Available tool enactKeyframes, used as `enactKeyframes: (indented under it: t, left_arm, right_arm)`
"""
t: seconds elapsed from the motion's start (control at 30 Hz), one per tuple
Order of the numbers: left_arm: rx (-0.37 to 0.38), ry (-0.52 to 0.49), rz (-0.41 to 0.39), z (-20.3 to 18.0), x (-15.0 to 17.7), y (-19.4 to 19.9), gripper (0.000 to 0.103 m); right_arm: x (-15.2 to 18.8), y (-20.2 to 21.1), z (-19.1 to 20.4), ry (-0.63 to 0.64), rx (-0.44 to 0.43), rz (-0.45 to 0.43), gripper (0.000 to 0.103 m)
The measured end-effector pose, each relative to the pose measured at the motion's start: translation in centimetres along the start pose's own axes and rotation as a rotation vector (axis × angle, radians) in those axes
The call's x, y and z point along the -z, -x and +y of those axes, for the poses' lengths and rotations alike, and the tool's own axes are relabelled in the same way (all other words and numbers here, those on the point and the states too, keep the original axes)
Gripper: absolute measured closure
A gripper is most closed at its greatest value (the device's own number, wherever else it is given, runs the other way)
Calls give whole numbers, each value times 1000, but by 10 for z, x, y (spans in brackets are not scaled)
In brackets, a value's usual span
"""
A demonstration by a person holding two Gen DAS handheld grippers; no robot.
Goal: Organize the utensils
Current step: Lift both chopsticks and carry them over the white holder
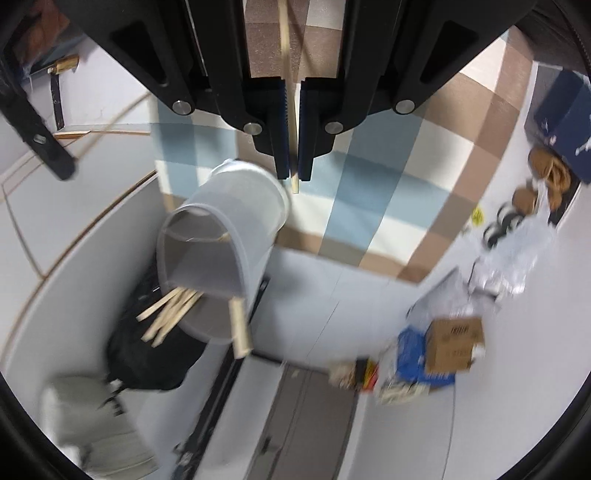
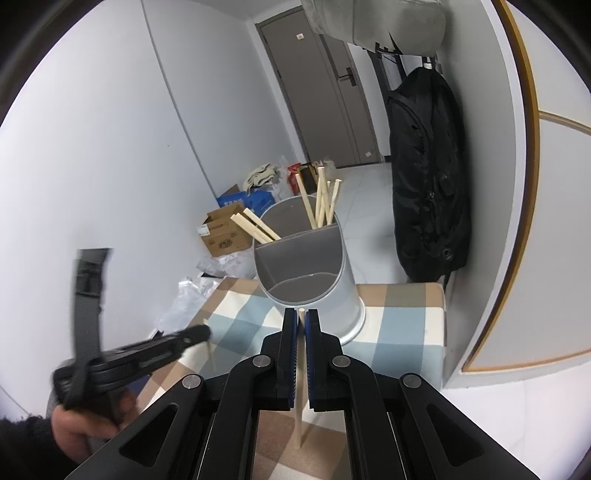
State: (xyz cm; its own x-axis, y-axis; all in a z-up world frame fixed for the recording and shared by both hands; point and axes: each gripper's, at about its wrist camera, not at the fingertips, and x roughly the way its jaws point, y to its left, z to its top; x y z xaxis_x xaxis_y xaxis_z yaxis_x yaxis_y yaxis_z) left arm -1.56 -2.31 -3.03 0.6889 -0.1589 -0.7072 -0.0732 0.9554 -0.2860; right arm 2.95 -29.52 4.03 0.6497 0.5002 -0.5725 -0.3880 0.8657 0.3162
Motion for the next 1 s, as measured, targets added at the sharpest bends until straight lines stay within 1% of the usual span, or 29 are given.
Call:
enactKeyframes:
  t: [0.03, 0.17, 0.3, 0.53, 0.67, 0.8, 0.97, 1.0]
  left_arm:
    - [6, -12, -19, -1, -8, -6, 103]
    - [37, -71, -88, -4, -15, 6, 103]
    - [79, -75, -117, 1, -21, 11, 103]
    - [120, -82, -162, 0, -29, 33, 103]
    - [139, -99, -184, -2, -37, 41, 103]
    - [156, -134, -224, -8, -48, 54, 103]
    - [202, -176, -289, -17, -68, 84, 103]
    - [201, -184, -305, -18, -72, 89, 103]
  right_arm:
    - [0, 0, 1, 3, 4, 1, 100]
    - [0, 5, 10, 30, 19, -7, 100]
    - [-5, 8, 13, 28, 30, -19, 100]
    - [-19, 11, 22, 51, 39, -36, 100]
    - [-30, 12, 28, 61, 38, -48, 100]
    - [-45, 15, 31, 69, 37, -67, 100]
    - [-69, 21, 38, 83, 26, -87, 100]
    - [-75, 22, 40, 89, 23, -96, 100]
